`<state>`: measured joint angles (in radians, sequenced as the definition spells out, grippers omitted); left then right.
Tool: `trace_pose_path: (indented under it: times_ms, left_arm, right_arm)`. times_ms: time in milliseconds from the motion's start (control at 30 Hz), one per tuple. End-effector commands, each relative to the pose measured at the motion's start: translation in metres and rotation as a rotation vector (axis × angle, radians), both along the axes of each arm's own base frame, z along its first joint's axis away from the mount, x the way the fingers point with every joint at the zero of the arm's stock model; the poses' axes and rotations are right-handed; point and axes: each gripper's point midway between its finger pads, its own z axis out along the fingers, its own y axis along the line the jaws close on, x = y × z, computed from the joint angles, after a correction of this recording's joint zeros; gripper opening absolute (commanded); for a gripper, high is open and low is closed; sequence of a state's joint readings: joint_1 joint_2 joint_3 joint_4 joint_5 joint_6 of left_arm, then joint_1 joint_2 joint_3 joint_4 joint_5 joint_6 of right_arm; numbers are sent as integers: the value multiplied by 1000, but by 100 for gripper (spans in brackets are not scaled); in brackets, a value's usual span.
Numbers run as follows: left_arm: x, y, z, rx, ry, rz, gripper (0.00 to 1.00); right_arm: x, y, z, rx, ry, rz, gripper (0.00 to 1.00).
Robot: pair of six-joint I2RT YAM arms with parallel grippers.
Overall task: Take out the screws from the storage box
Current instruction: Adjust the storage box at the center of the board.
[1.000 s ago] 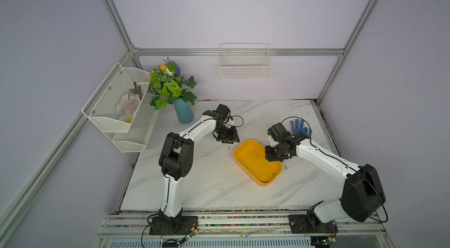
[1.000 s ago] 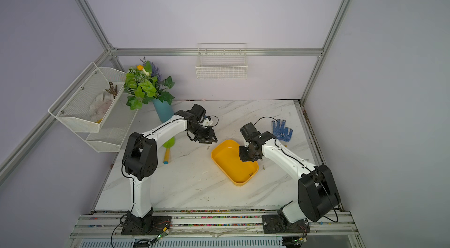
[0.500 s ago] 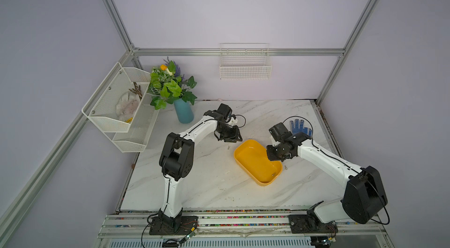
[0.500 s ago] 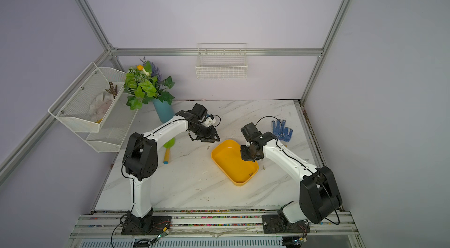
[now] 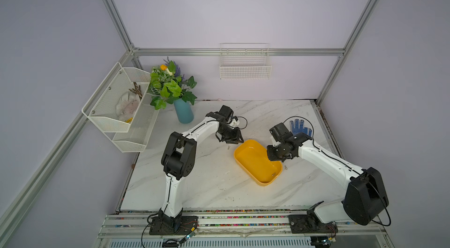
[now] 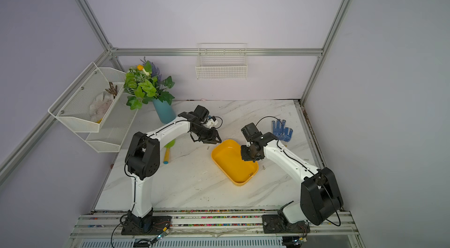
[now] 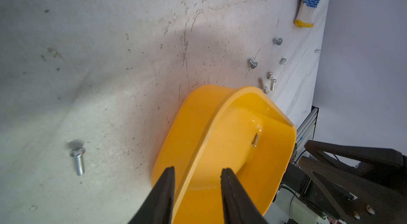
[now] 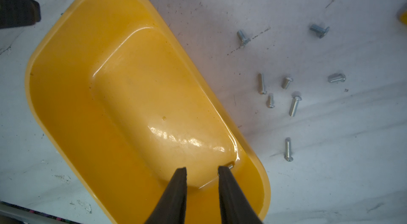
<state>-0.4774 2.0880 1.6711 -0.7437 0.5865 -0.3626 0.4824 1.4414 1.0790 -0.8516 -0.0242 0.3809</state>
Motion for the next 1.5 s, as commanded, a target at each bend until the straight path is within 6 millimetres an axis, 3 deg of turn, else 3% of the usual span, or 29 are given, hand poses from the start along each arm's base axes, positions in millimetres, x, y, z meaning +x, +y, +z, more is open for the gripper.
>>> trace_pose_path:
  times_ms: [0, 167, 333, 467, 667, 967, 1167, 1400, 1467]
  left_arm:
    - [-16, 6, -35, 46, 67, -23, 39]
    - [-19, 7, -41, 54, 83, -22, 37]
    - [-22, 4, -41, 40, 93, -27, 25]
    - [-26, 6, -40, 38, 91, -23, 23]
    - [-34, 10, -38, 40, 104, -14, 16]
    - [-51, 21, -29, 58, 109, 0, 17]
    - [-66, 26, -15, 54, 112, 5, 18]
    - [-95, 34, -23, 77, 175, 1, 18]
    - [-99, 36, -27, 84, 181, 5, 18]
  right_arm:
    - [1, 2, 4, 24, -20, -3, 30]
    - [1, 3, 5, 28, -23, -1, 30]
    - [1, 1, 3, 18, -19, -1, 30]
    - [-1, 0, 0, 10, -15, -1, 30]
    - [-7, -2, -18, -3, 25, 6, 30]
    - [-7, -19, -41, -115, 52, -7, 30]
    - [3, -17, -46, -125, 32, -15, 30]
    - [21, -19, -39, -140, -43, -46, 31]
    - [21, -15, -53, -148, -6, -18, 30]
